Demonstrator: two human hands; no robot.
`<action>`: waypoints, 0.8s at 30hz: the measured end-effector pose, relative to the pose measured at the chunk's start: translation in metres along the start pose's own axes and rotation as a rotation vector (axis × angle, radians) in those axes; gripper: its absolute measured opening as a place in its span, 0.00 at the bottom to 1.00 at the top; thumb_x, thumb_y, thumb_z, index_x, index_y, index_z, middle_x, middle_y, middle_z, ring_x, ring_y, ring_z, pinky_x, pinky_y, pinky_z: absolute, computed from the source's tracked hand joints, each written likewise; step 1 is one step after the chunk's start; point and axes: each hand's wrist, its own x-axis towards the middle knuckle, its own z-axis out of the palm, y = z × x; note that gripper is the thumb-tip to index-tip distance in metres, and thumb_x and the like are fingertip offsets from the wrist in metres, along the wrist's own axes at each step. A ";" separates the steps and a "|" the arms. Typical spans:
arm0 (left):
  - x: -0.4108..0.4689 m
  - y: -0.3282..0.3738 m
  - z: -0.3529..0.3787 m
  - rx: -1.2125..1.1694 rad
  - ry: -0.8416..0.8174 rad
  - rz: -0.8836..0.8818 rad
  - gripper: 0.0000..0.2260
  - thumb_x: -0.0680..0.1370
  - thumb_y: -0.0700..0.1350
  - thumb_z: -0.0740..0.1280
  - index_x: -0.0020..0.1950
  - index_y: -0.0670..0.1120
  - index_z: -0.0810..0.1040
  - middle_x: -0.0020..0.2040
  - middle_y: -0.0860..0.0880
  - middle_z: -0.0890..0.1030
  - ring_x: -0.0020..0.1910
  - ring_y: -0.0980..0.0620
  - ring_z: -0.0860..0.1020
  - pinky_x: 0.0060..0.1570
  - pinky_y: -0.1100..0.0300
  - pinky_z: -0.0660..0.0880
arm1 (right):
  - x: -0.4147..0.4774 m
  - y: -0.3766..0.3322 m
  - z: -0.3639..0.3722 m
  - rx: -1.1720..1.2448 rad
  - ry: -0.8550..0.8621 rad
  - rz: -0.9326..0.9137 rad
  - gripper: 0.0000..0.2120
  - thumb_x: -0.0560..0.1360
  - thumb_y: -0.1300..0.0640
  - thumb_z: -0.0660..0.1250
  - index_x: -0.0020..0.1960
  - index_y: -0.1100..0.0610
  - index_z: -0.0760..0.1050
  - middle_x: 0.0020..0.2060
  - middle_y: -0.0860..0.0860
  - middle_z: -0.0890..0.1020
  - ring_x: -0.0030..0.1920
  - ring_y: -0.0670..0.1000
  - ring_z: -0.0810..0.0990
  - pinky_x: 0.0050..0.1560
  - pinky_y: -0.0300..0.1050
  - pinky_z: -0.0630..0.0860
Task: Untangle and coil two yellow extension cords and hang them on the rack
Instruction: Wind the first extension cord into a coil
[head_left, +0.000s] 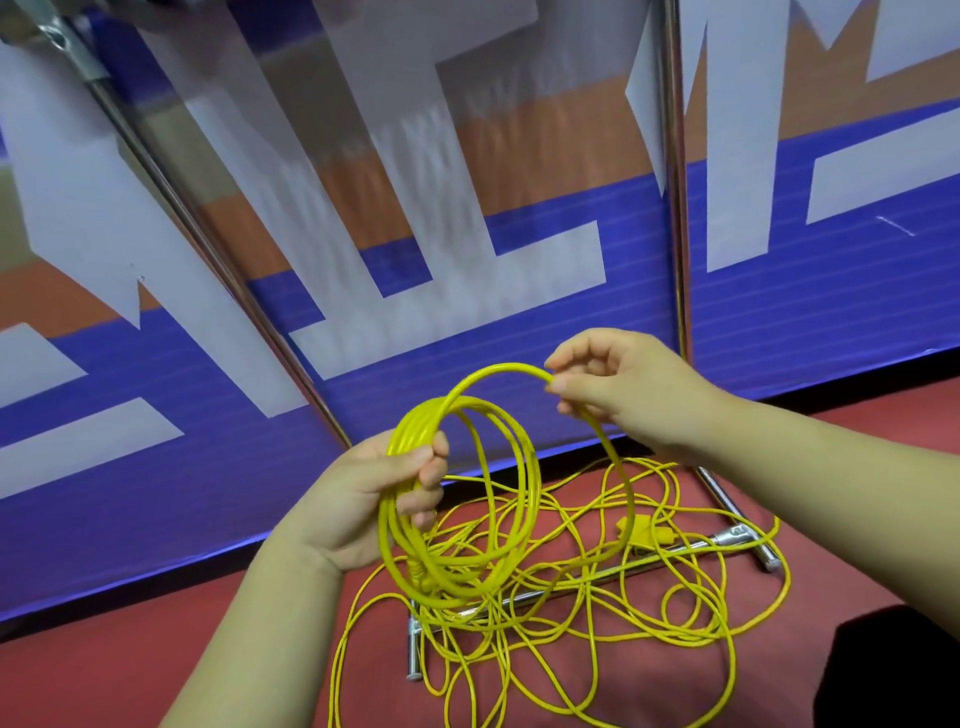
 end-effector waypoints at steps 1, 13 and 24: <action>0.002 -0.001 0.001 -0.009 0.008 -0.021 0.15 0.67 0.43 0.81 0.50 0.42 0.82 0.34 0.49 0.71 0.23 0.58 0.67 0.25 0.64 0.69 | 0.000 -0.001 0.000 0.008 0.014 0.006 0.05 0.76 0.68 0.70 0.50 0.60 0.79 0.39 0.60 0.82 0.39 0.55 0.82 0.38 0.39 0.79; 0.026 -0.031 0.039 0.339 0.452 0.038 0.07 0.77 0.37 0.70 0.54 0.42 0.82 0.33 0.49 0.76 0.24 0.57 0.60 0.22 0.66 0.58 | -0.005 -0.020 0.006 -0.060 0.013 0.019 0.06 0.73 0.62 0.75 0.49 0.54 0.84 0.40 0.52 0.87 0.40 0.46 0.84 0.43 0.39 0.81; 0.040 -0.051 0.073 0.300 0.284 0.027 0.08 0.76 0.38 0.72 0.55 0.45 0.84 0.47 0.44 0.85 0.27 0.55 0.58 0.25 0.65 0.60 | -0.012 -0.027 0.019 0.101 0.013 0.077 0.09 0.75 0.65 0.73 0.51 0.54 0.84 0.40 0.53 0.84 0.40 0.50 0.85 0.42 0.49 0.85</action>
